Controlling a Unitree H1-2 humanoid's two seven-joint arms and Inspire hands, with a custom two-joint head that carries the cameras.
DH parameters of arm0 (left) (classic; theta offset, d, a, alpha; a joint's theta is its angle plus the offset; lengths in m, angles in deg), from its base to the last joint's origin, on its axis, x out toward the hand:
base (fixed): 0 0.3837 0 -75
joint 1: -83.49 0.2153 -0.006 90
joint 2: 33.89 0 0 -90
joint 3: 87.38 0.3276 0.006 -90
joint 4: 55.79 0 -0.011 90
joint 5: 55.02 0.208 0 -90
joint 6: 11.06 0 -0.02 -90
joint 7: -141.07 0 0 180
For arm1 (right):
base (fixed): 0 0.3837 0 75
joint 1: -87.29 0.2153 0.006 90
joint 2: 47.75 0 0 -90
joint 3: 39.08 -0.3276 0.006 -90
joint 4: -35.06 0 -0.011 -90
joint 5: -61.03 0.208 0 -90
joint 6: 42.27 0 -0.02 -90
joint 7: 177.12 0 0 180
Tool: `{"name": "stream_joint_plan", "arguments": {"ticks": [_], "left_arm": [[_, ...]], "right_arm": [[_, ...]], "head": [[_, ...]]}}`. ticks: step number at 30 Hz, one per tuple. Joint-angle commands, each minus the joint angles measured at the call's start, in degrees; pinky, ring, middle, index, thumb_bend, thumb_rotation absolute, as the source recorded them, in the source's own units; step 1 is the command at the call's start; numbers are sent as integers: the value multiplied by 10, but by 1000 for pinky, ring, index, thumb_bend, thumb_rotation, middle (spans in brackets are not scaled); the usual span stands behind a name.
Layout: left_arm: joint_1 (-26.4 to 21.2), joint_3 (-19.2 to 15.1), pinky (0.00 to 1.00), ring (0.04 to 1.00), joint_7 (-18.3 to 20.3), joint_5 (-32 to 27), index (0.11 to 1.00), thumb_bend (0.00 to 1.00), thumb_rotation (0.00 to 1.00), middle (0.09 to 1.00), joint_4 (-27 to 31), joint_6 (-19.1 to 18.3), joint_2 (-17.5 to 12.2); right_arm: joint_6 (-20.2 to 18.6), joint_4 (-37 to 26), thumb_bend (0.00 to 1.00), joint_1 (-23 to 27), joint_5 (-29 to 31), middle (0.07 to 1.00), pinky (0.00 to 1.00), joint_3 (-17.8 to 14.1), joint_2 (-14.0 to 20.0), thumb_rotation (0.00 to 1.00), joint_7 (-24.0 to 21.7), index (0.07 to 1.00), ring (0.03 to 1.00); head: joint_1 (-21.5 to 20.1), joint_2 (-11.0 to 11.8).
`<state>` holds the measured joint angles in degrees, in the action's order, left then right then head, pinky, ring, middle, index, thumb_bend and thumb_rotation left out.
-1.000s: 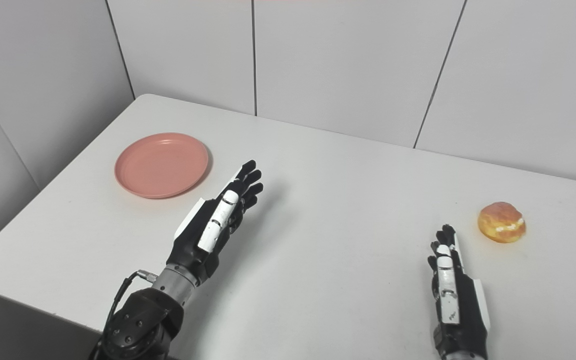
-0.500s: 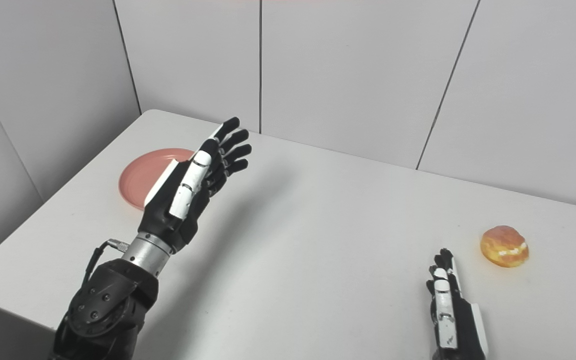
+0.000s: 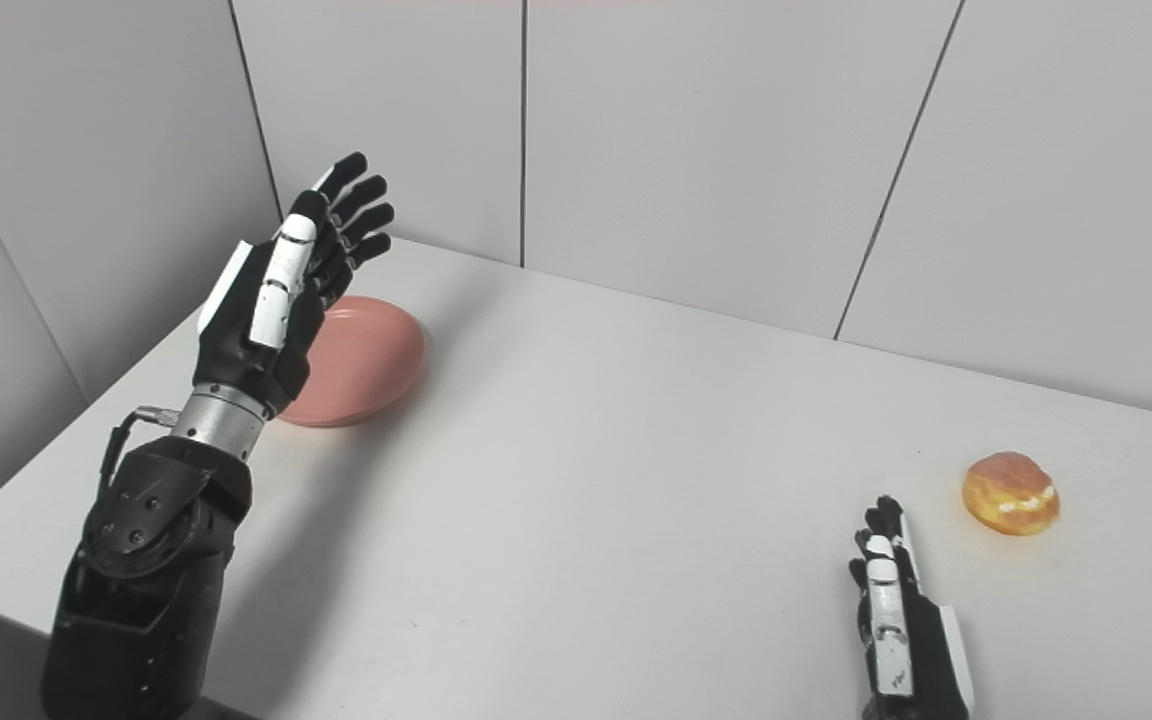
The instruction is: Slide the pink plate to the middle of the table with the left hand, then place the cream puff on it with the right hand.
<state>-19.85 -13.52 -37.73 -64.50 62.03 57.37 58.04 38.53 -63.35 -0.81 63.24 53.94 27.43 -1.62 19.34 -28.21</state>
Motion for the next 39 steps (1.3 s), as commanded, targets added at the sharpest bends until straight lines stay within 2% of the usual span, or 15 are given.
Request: {"name": "stream_joint_plan", "arguments": {"ticks": [1,6,11,22,30,39], "left_arm": [[-23,-11,883,893,-9,7,898,392,1000,910,-2,26,-18],[-31,-37,892,902,-13,-1,906,406,1000,918,-37,43,-44],[-45,-61,855,865,-25,-3,860,400,1000,872,-73,62,-54],[-66,-102,873,861,-29,-18,847,393,1000,859,-175,109,-94],[-77,-113,886,881,-26,-25,862,412,1000,881,-241,119,-125],[-95,-121,891,879,-32,-55,860,377,1000,874,-291,102,-120]], "right_arm": [[27,-18,152,13,2,1000,1000,0,-1,1000,-1,1000,1000],[29,-16,157,13,2,1000,1000,-1,0,1000,-1,1000,1000],[28,-18,167,13,-4,1000,1000,1,1,1000,0,1000,1000],[24,-23,164,10,-3,1000,1000,-1,2,1000,0,1000,1000],[36,-16,172,11,2,1000,1000,-2,5,1000,-5,1000,1000],[38,-15,183,11,-2,1000,1000,-1,7,1000,-6,1000,1000]], "head": [[1,-1],[1,-1],[2,-1],[3,-1],[4,-3],[5,-4]]}}
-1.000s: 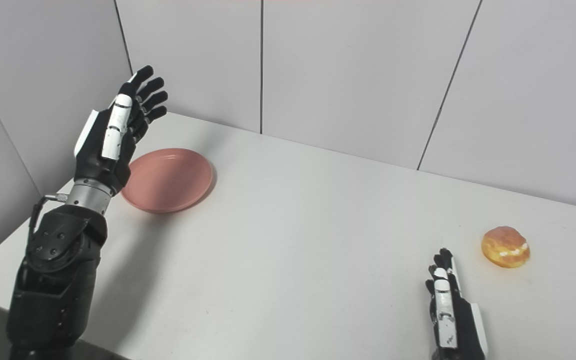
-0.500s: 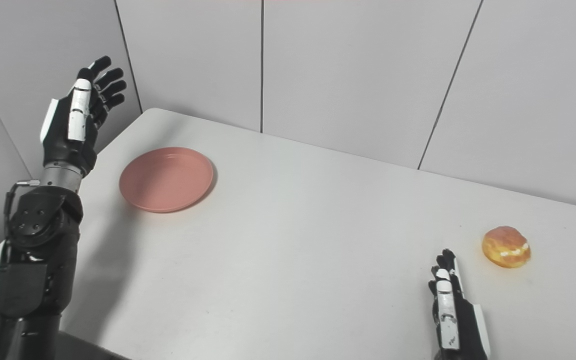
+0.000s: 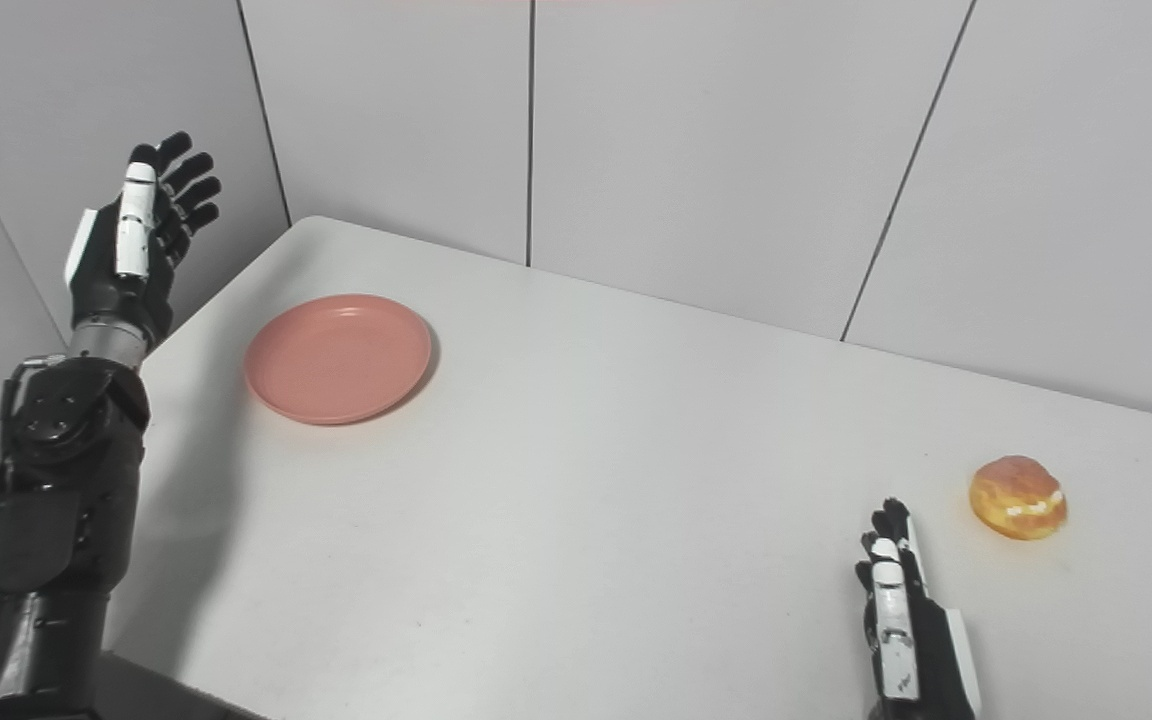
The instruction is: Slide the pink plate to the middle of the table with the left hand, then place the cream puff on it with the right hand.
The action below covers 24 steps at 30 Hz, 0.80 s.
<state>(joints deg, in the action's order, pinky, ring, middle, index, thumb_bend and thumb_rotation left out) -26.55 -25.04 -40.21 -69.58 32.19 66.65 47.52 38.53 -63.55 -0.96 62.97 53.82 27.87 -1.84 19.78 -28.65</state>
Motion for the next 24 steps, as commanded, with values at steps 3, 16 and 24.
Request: {"name": "stream_joint_plan", "arguments": {"ticks": [3,16,24], "left_arm": [[-30,-6,894,882,-3,-19,856,356,1000,876,-8,9,-14],[-26,-2,888,888,-9,-28,857,336,1000,881,-45,0,-13],[-35,-3,889,878,-10,-30,848,315,1000,870,-92,15,-17]], "right_arm": [[34,-14,188,12,3,1000,1000,0,3,1000,-4,1000,1000],[36,-12,168,12,10,1000,1000,-3,3,1000,-4,1000,1000],[23,-17,179,11,7,1000,1000,-2,4,1000,-1,1000,1000]], "head": [[1,-1],[3,0],[4,2]]}}
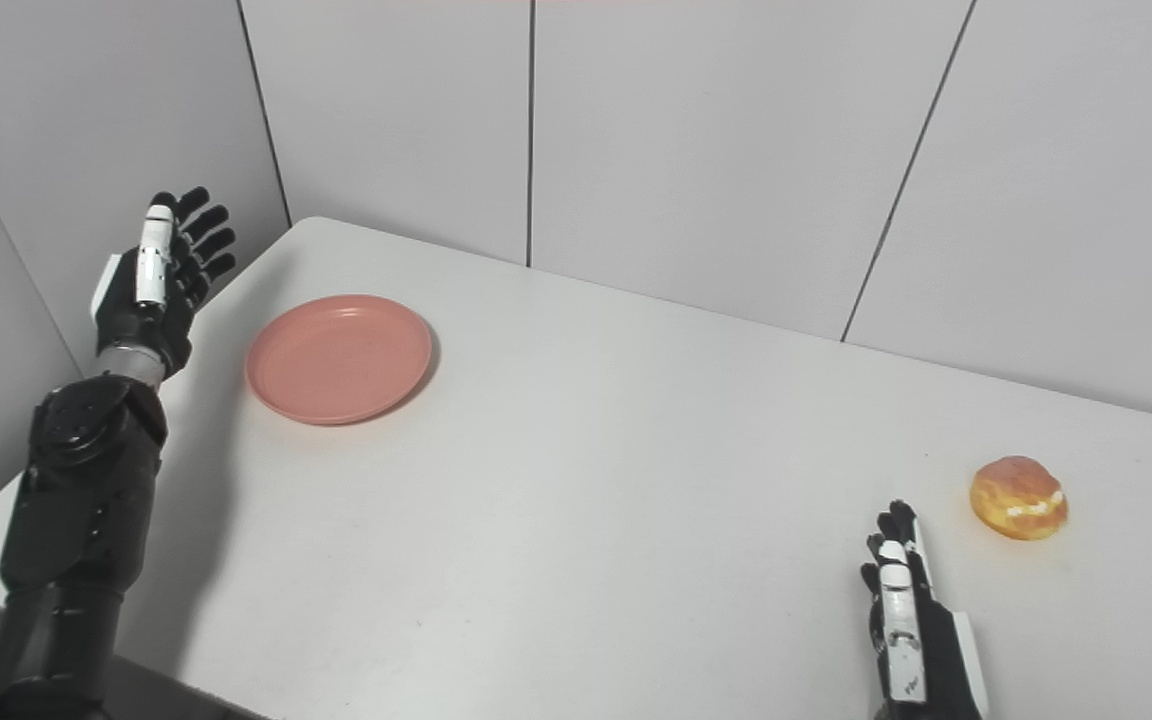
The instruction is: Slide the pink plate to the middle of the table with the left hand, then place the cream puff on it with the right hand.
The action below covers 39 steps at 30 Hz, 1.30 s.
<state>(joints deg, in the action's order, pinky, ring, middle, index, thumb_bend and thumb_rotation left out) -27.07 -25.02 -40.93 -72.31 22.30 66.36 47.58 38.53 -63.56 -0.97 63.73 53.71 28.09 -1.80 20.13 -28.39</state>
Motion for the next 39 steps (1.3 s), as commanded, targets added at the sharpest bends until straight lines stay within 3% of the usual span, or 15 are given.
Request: {"name": "stream_joint_plan", "arguments": {"ticks": [1,29,39], "left_arm": [[-31,-3,886,875,-2,-3,846,314,1000,868,0,20,-18],[-19,-19,873,877,18,-28,857,304,1000,871,-109,65,-22],[-33,-19,854,857,41,-46,833,318,870,854,-197,95,-29]], "right_arm": [[22,-19,180,11,-3,1000,1000,0,3,1000,-1,1000,1000],[15,-24,165,12,15,1000,1000,-3,8,1000,-6,1000,1000],[10,-27,168,11,17,1000,1000,-4,7,1000,-5,1000,1000]], "head": [[0,-1],[7,-6],[6,-10]]}}
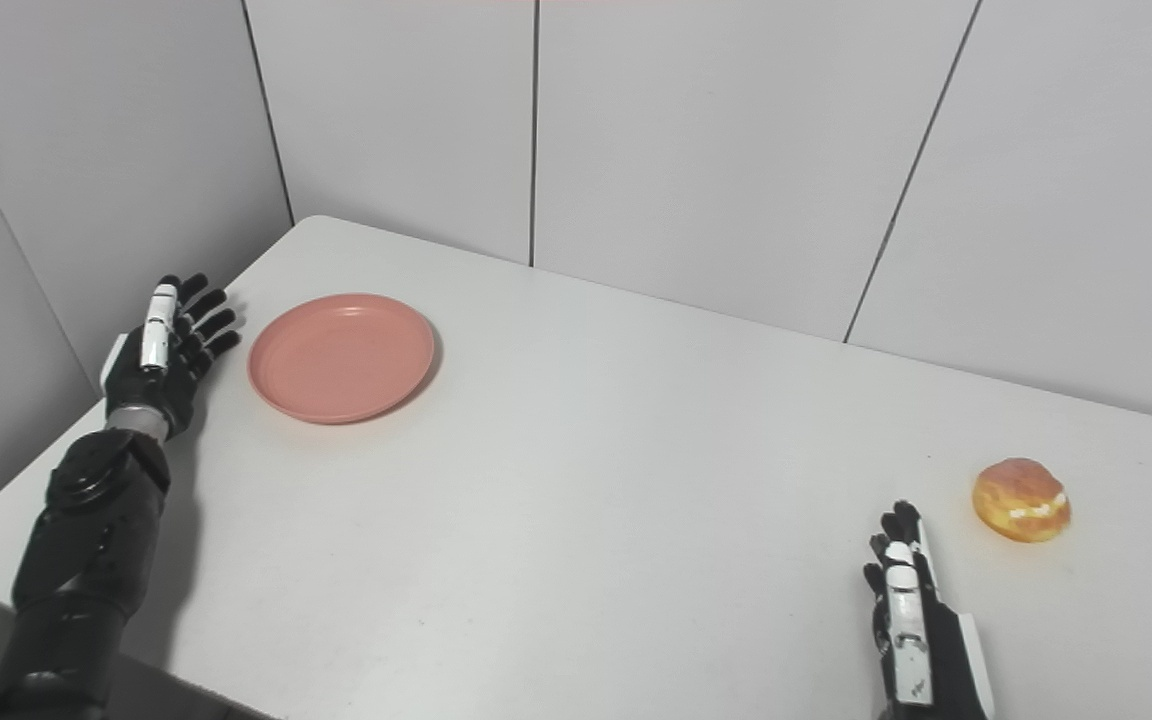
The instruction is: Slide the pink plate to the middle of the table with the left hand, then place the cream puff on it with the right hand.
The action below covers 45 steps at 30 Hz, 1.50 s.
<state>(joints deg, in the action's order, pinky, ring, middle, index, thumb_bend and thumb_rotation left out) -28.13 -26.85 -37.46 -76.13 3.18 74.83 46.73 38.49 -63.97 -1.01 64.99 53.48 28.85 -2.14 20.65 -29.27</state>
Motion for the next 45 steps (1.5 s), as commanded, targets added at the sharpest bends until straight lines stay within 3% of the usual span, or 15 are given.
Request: {"name": "stream_joint_plan", "arguments": {"ticks": [1,6,11,23,31,35,45], "left_arm": [[-24,0,846,853,7,-10,831,317,871,850,-10,10,-20],[-22,0,845,870,32,-35,857,348,936,875,-14,4,-14],[-17,19,884,882,23,-17,873,347,997,884,-1,5,-6],[-22,51,897,884,18,-14,861,383,1000,877,0,5,11],[-19,71,869,873,20,-16,857,341,1000,874,21,-8,22],[-13,77,873,877,11,-19,860,346,1000,876,53,-36,33],[-2,91,860,863,13,-20,852,337,1000,861,99,-62,56]], "right_arm": [[9,-23,172,12,2,1000,1000,-1,-1,1000,0,1000,1000],[16,-19,172,13,4,1000,1000,-2,1,1000,-3,1000,1000],[13,-22,174,13,3,1000,1000,-2,0,1000,-2,1000,1000],[18,-23,190,10,-3,1000,1000,0,-2,1000,3,1000,1000],[24,-20,188,13,-10,1000,1000,4,1,1000,0,1000,1000],[22,-17,194,15,-1,1000,1000,2,-2,1000,-1,1000,1000],[28,-14,199,15,-6,1000,1000,2,-3,1000,1,997,1000]], "head": [[0,-1],[0,-2],[-1,-5],[-5,-10],[-8,-13],[-9,-14],[-15,-20]]}}
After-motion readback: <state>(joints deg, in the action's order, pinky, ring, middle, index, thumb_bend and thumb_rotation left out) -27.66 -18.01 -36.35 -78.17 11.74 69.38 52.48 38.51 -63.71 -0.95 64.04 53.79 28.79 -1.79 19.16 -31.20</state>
